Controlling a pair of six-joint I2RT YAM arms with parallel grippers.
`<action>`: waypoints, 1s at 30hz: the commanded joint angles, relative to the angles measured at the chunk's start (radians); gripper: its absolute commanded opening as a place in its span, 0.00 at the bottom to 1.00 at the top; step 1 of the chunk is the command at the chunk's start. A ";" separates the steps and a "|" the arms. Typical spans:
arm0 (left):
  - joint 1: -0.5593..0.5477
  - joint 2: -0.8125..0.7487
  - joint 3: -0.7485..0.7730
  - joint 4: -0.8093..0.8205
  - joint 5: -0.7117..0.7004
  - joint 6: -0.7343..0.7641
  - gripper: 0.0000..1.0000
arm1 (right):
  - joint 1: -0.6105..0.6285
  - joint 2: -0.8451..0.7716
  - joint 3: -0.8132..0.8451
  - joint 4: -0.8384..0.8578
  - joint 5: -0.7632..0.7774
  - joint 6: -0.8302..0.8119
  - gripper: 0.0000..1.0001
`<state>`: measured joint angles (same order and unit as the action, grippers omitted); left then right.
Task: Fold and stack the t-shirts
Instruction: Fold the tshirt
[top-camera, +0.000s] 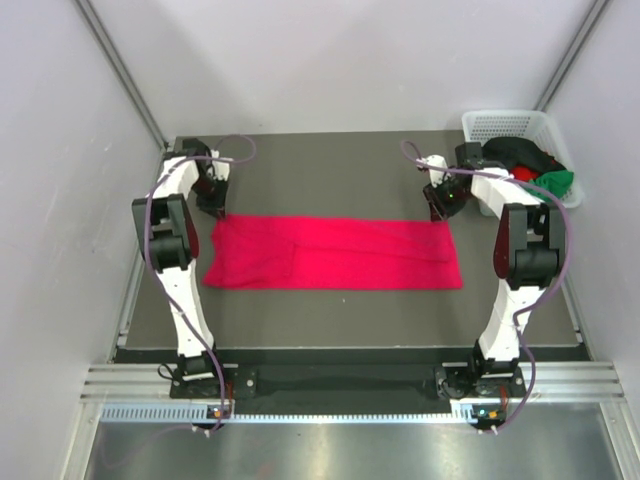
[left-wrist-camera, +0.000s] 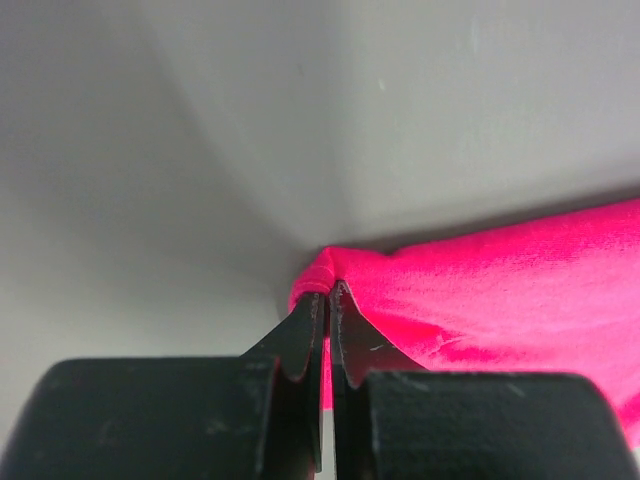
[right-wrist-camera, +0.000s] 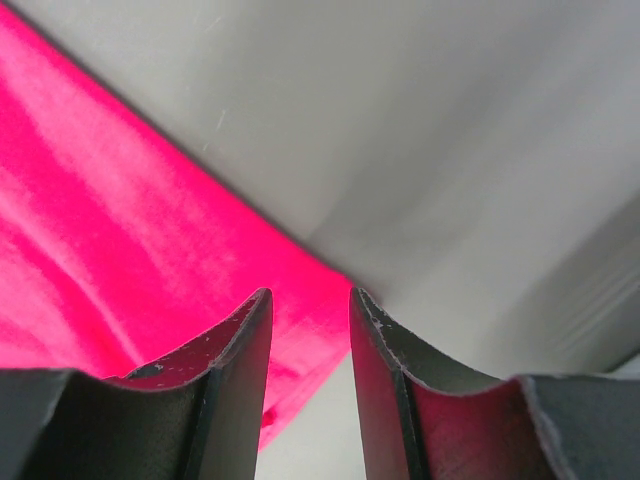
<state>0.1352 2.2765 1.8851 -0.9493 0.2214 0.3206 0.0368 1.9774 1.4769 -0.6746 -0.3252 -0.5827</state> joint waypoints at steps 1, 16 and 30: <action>0.001 0.057 0.092 0.049 -0.037 0.037 0.00 | 0.008 -0.035 0.042 0.009 0.020 -0.003 0.38; -0.002 0.285 0.478 0.132 -0.048 0.017 0.00 | -0.012 -0.018 0.049 -0.023 -0.009 0.003 0.38; -0.051 0.172 0.557 0.360 -0.177 -0.127 0.59 | -0.012 -0.025 0.066 -0.062 -0.057 -0.008 0.38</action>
<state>0.0826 2.5771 2.4107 -0.6895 0.1055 0.2707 0.0296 1.9789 1.5040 -0.7261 -0.3431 -0.5835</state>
